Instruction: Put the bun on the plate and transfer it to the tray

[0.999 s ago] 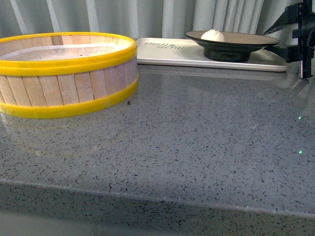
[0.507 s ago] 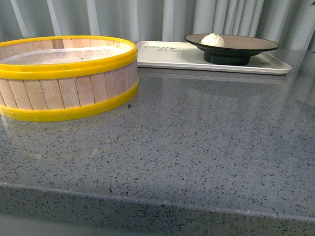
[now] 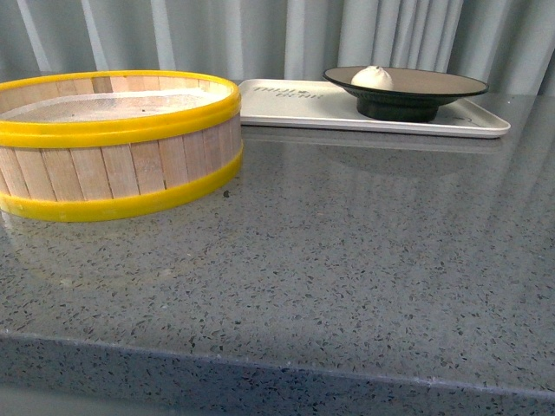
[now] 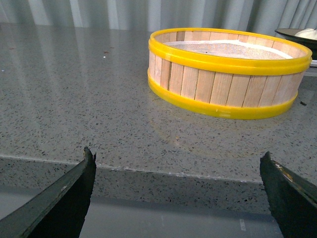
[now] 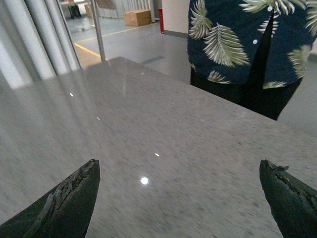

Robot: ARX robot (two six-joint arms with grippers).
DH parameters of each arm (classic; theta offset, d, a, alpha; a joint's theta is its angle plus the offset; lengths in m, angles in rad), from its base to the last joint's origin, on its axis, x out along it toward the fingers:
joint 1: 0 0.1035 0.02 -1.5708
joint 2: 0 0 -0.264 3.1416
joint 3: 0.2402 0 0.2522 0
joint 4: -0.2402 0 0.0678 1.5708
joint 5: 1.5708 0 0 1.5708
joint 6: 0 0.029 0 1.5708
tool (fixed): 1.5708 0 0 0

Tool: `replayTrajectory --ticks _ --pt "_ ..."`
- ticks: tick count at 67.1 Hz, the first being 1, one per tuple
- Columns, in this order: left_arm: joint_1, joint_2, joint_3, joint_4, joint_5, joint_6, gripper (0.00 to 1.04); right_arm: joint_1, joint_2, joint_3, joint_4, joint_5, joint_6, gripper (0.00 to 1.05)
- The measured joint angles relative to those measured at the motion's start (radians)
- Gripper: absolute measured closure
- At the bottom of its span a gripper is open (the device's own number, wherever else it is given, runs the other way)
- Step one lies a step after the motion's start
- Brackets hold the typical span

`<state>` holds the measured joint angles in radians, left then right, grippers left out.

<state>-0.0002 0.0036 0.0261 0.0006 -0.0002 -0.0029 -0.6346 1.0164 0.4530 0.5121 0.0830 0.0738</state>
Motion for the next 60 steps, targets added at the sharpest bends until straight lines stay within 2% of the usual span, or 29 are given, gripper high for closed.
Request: replayTrajectory --ticks 3,5,6,7,8,10,13,15,18,22,39,44,60 --pt "0.000 0.000 0.000 0.000 0.000 0.000 0.07 -0.025 -0.024 -0.047 0.030 -0.018 -0.066 0.09" --pt "0.000 0.000 0.000 0.000 0.000 0.000 0.07 -0.062 -0.037 -0.076 0.058 -0.134 -0.073 0.12" --pt "0.000 0.000 0.000 0.000 0.000 0.000 0.07 -0.088 -0.049 -0.092 0.070 -0.239 -0.076 0.16" --pt "0.000 0.000 0.000 0.000 0.000 0.000 0.07 -0.100 -0.057 -0.100 0.071 -0.290 -0.075 0.17" --pt "0.000 0.000 0.000 0.000 -0.001 0.000 0.07 -0.114 -0.076 -0.117 0.068 -0.383 -0.074 0.21" --pt "0.000 0.000 0.000 0.000 0.000 0.000 0.07 -0.123 -0.101 -0.137 0.060 -0.471 -0.074 0.24" --pt "0.000 0.000 0.000 0.000 0.000 0.000 0.07 -0.121 -0.178 -0.187 0.021 -0.659 -0.072 0.33" --pt "0.000 0.000 0.000 0.000 0.000 0.000 0.07 -0.107 -0.228 -0.214 -0.006 -0.735 -0.072 0.39" --pt "0.000 0.000 0.000 0.000 0.001 0.000 0.07 -0.083 -0.293 -0.244 -0.045 -0.771 -0.073 0.46" --pt "0.000 0.000 0.000 0.000 0.000 0.000 0.07 -0.038 -0.385 -0.276 -0.095 -0.747 -0.073 0.56" --pt "0.000 0.000 0.000 0.000 0.000 0.000 0.07 0.196 -0.628 -0.357 -0.236 -0.499 -0.073 1.03" --pt "0.000 0.000 0.000 0.000 0.000 0.000 0.07 0.275 -0.689 -0.373 -0.274 -0.426 -0.074 1.03" --pt "0.000 0.000 0.000 0.000 0.000 0.000 0.07 0.432 -0.798 -0.405 -0.344 -0.276 -0.074 1.03"
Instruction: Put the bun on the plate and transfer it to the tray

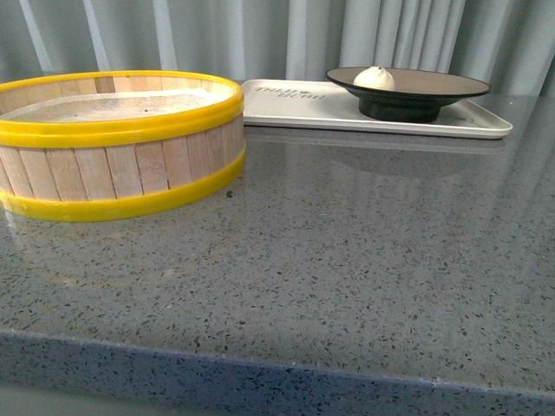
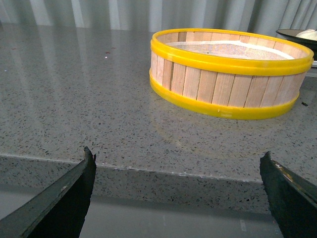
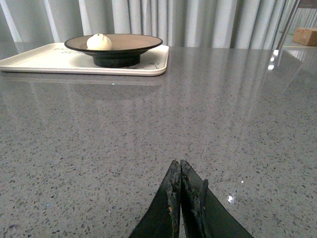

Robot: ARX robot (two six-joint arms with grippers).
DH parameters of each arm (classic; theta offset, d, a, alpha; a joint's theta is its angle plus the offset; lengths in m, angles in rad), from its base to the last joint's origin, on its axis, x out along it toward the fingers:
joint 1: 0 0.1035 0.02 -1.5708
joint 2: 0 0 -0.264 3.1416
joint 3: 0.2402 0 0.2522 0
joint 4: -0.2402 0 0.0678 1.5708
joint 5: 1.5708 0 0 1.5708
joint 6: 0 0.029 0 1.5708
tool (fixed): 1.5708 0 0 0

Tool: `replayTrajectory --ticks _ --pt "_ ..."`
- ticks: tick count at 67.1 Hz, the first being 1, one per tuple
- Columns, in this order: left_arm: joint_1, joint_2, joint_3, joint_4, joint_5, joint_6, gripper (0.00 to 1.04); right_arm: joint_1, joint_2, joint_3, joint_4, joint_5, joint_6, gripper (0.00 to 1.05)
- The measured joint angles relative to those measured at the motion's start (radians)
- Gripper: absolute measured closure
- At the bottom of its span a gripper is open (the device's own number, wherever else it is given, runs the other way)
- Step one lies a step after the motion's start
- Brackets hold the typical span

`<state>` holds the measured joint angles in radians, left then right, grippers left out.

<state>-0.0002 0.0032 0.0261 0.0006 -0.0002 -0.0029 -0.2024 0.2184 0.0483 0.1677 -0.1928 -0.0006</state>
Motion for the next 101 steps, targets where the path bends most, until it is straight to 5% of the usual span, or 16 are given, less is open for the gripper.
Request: replayTrajectory --ticks 10,16,21,52,74,88,101 --pt "0.000 0.000 0.000 0.000 0.000 0.000 0.07 0.033 -0.135 -0.014 -0.147 0.031 0.000 1.03" --pt "0.000 0.000 0.000 0.000 0.000 0.000 0.07 0.134 -0.207 -0.036 -0.164 0.165 0.000 1.03" --pt "0.000 0.000 0.000 0.000 0.000 0.000 0.07 0.187 -0.212 -0.039 -0.167 0.180 0.000 1.03" --pt "0.000 0.000 0.000 0.000 0.000 0.000 0.07 0.199 -0.214 -0.039 -0.167 0.191 -0.001 1.02" --pt "0.000 0.000 0.000 0.000 0.000 0.000 0.07 0.199 -0.214 -0.039 -0.167 0.191 0.000 0.50" --pt "0.000 0.000 0.000 0.000 0.000 0.000 0.07 0.199 -0.214 -0.039 -0.167 0.191 0.000 0.08" --pt "0.000 0.000 0.000 0.000 0.000 0.000 0.07 0.199 -0.214 -0.039 -0.167 0.192 0.000 0.08"
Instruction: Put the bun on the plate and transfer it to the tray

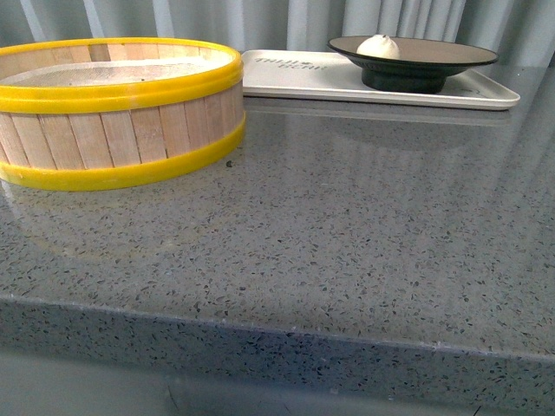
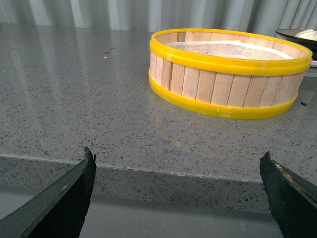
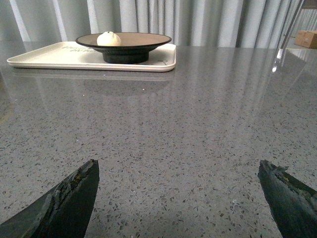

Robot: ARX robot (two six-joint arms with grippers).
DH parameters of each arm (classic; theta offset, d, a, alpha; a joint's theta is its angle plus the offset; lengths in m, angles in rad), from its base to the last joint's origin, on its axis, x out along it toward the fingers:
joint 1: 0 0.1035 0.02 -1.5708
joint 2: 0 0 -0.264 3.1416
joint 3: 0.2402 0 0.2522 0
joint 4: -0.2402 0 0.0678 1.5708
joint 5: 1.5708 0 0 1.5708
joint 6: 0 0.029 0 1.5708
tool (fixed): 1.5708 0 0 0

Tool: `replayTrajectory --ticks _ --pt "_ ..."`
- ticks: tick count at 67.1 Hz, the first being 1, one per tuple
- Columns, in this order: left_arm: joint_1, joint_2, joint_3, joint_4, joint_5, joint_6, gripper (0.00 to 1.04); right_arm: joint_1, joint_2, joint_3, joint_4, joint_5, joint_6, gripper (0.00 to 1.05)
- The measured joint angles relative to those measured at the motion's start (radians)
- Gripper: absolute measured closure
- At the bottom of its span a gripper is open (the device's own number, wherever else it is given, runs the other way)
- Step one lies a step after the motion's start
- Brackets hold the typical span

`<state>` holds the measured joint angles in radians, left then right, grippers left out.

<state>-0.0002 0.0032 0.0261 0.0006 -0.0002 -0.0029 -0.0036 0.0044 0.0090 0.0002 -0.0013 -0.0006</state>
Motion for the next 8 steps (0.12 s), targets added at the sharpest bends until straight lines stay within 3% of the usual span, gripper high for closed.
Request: replayTrajectory --ticks 8 --pt "0.000 0.000 0.000 0.000 0.000 0.000 0.07 0.000 0.000 0.000 0.000 0.000 0.000 0.08"
